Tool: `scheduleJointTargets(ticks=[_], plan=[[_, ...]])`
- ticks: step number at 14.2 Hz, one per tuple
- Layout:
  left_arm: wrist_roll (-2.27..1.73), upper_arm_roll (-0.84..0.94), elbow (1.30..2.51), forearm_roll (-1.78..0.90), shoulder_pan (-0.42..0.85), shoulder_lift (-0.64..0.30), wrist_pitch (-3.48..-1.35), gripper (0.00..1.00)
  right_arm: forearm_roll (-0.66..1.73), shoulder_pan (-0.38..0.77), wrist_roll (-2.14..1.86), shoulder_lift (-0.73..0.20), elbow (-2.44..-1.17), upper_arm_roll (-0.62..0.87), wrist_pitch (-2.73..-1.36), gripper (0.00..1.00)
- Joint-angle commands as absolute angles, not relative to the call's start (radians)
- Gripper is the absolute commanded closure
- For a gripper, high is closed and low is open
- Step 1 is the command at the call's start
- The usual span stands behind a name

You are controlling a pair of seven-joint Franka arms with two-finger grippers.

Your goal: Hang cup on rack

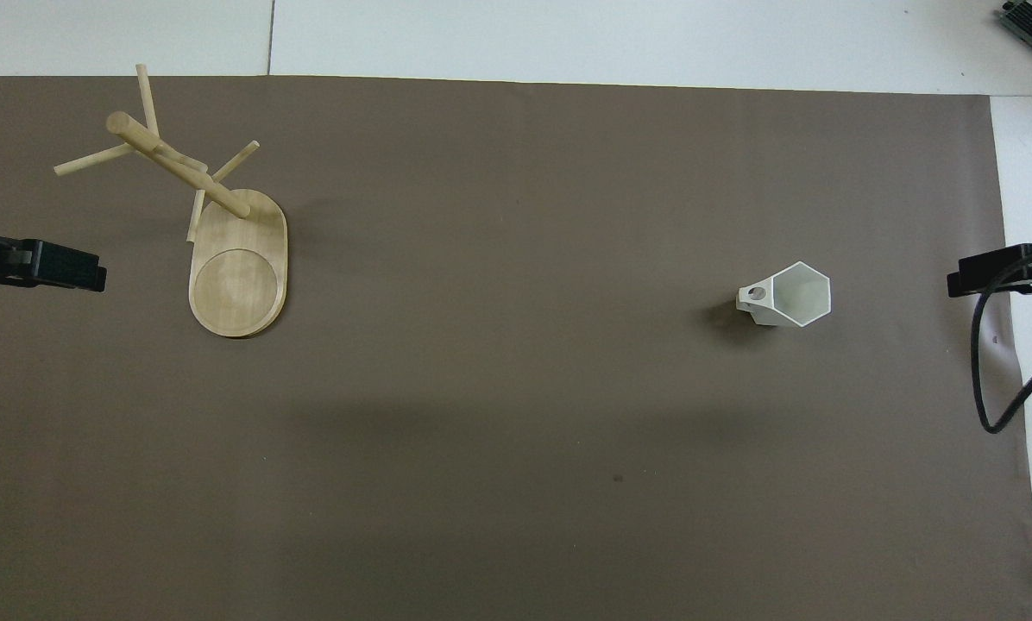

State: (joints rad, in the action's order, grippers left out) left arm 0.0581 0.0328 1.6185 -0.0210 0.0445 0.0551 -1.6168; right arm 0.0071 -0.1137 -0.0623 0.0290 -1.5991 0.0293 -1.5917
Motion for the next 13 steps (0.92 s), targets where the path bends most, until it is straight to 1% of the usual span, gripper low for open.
scheduleJointTargets(ticks=[1, 13], plan=[[0.048, 0.038, 1.643, 0.000, 0.040, 0.080, -1.614, 0.00, -0.014, -0.123, -0.046, 0.046, -1.621, 0.035, -1.612, 0.00], [0.048, 0.038, 1.643, 0.000, 0.040, 0.080, -1.612, 0.00, -0.005, -0.123, -0.051, 0.049, -1.624, 0.035, -1.597, 0.00]])
